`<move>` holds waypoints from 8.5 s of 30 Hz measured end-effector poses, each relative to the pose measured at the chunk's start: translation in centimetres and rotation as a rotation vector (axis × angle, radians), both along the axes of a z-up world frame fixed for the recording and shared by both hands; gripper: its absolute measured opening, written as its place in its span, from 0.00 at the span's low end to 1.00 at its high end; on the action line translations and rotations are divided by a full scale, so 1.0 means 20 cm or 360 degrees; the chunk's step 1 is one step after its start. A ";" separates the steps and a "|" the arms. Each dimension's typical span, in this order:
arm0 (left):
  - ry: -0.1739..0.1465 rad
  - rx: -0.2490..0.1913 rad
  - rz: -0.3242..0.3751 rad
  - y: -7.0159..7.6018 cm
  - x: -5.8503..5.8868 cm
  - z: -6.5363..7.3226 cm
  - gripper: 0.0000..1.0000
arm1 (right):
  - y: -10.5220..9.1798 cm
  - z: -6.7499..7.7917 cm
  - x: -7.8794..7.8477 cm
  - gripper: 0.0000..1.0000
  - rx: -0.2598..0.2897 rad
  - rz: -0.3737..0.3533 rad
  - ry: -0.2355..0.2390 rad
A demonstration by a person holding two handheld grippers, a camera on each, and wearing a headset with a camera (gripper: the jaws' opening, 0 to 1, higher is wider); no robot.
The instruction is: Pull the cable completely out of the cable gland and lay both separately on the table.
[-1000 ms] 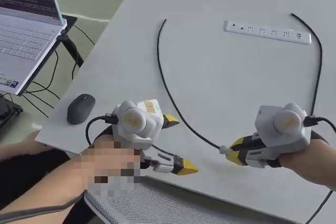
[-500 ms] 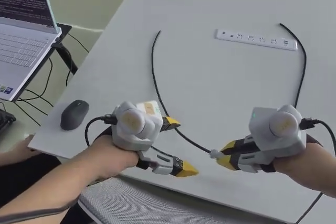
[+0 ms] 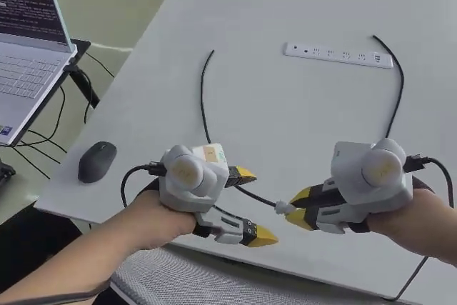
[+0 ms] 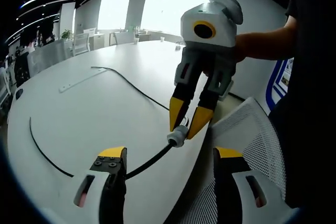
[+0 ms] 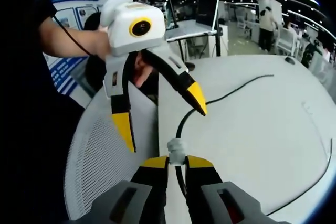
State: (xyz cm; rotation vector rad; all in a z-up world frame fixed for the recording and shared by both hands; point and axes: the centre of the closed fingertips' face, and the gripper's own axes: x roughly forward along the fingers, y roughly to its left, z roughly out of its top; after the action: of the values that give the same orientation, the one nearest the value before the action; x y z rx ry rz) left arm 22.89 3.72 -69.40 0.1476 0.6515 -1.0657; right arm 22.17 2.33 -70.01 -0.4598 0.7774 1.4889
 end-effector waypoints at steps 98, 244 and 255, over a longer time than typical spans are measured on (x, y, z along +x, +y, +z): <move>-0.0002 -0.0256 -0.0316 -0.15 -0.03 0.08 0.15 | -0.06 0.16 0.01 0.14 0.0564 -0.0206 0.0936; 0.0202 -0.0250 -0.0269 -0.15 -0.11 0.01 0.15 | -0.05 0.01 -0.10 0.09 0.0204 0.0253 -0.0563; 0.0081 -0.0208 -0.0295 -0.14 -0.10 0.03 0.15 | -0.08 0.06 -0.06 0.18 0.0240 -0.0037 -0.0390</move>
State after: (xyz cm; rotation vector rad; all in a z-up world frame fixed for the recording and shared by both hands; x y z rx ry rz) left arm 20.95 0.89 -68.89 0.0684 0.6205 -1.2907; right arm 21.04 0.81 -68.90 -0.5057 0.4727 1.4261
